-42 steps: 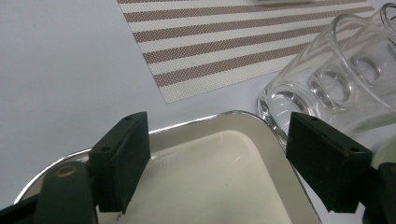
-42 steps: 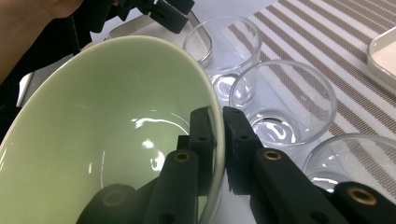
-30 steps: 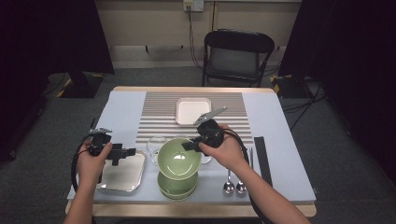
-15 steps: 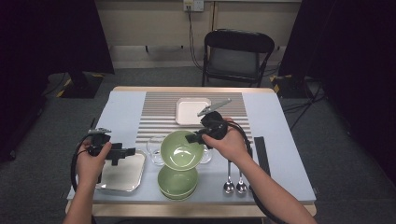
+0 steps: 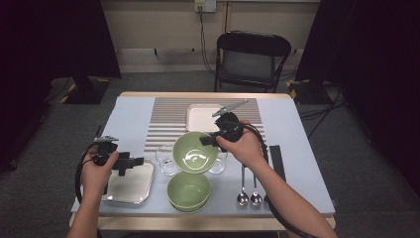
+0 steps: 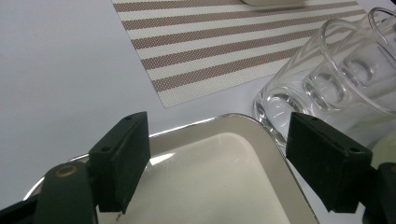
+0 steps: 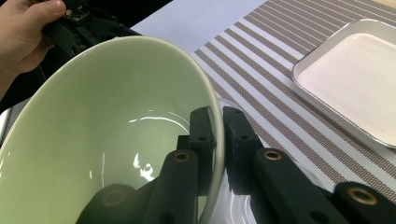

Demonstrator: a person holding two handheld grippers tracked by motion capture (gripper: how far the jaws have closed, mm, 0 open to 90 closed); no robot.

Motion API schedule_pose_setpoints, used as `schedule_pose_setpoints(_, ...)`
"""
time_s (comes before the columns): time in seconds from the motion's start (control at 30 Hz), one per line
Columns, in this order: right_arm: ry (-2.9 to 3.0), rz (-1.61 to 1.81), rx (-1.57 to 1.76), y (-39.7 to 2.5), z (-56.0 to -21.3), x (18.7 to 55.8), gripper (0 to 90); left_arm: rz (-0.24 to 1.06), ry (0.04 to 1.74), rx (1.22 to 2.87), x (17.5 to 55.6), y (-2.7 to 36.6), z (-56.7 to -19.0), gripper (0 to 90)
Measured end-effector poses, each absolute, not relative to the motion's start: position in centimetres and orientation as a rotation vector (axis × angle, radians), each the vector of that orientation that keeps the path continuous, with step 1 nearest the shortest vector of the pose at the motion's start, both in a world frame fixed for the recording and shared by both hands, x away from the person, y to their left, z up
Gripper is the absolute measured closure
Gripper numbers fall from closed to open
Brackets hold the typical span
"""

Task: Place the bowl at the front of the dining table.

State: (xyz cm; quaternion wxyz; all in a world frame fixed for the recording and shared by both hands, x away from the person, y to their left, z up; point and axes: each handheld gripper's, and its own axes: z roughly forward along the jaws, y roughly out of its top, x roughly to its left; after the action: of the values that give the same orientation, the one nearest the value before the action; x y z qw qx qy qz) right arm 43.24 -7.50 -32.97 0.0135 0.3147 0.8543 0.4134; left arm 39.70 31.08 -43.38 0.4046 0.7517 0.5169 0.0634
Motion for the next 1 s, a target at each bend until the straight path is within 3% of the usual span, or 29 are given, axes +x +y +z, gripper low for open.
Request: schedule_pose_setpoints(1.0,2.604,1.272,1.088,-7.1,-32.3,45.3,83.3,0.16,1.306,1.906,39.7,31.0,-43.6,22.0)
